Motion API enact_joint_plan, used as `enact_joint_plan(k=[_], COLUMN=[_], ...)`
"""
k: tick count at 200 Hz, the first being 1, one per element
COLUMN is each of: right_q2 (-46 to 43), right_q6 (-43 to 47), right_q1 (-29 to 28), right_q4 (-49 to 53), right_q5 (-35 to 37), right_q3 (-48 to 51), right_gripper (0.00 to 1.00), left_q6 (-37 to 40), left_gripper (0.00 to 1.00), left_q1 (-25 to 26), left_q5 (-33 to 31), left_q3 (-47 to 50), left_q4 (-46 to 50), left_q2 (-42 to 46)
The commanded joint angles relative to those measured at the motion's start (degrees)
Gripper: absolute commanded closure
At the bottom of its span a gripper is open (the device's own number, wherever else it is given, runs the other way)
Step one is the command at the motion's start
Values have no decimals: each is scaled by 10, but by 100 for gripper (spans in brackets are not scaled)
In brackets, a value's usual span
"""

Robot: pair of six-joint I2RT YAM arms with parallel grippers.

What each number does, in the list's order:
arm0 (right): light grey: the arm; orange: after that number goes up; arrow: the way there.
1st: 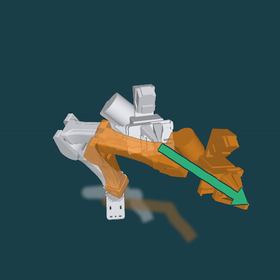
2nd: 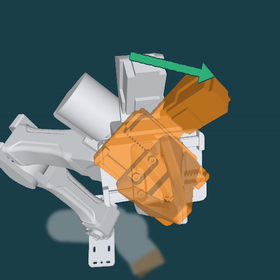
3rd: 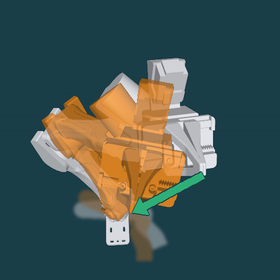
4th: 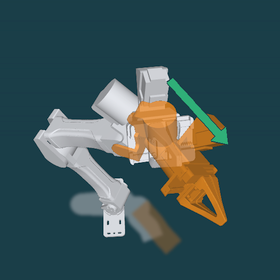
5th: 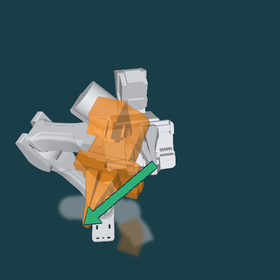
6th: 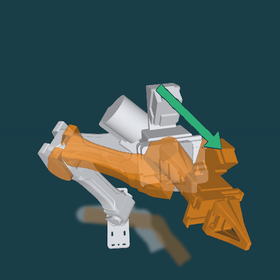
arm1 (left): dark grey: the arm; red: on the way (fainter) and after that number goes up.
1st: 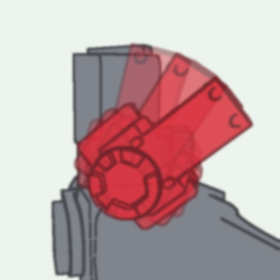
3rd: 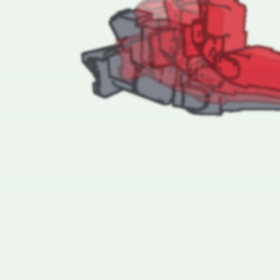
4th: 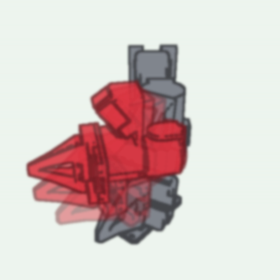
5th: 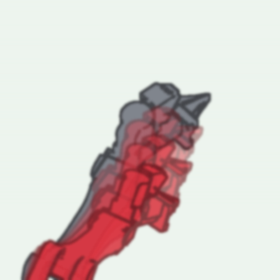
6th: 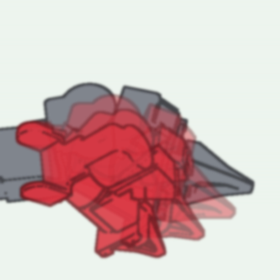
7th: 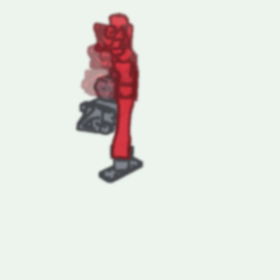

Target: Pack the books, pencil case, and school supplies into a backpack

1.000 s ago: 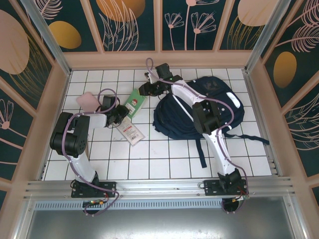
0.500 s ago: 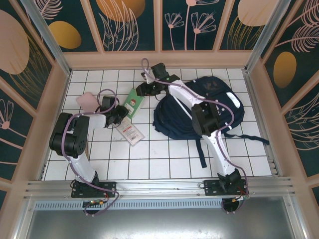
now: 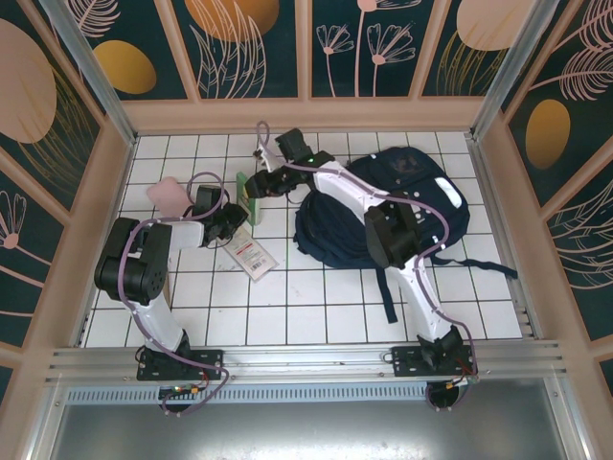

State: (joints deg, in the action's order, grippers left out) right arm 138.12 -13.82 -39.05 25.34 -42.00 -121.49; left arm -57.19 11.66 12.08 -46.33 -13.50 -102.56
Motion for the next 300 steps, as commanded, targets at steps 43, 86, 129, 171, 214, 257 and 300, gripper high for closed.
enact_joint_plan(k=[43, 86, 129, 171, 214, 257, 300], right_q2=[-10, -43, -100, -158, -202, -219, -234], right_q6=[-21, -33, -72, -128, -213, -274, -311], right_q1=[0, 18, 48, 74, 103, 102, 103], right_q4=[22, 7, -35, -104, -222, -305, -362], right_q5=[89, 99, 82, 1, -112, -169, -191], right_q3=[41, 45, 83, 134, 188, 215, 245], right_gripper=[60, 98, 100, 100, 100, 100, 100], left_q6=[12, 12, 9, -21, -111, -166, -215], left_gripper=[75, 74, 47, 14, 16, 23, 40], left_q1=[5, 6, 4, -6, -7, -7, -7], left_q5=[16, 19, 21, 98, 190, 212, 223], left_q3=[10, -3, -31, -35, -16, -6, -1], left_q4=[19, 37, 61, -22, -198, -289, -365], left_q2=[-11, 20, 115, 157, 138, 122, 106])
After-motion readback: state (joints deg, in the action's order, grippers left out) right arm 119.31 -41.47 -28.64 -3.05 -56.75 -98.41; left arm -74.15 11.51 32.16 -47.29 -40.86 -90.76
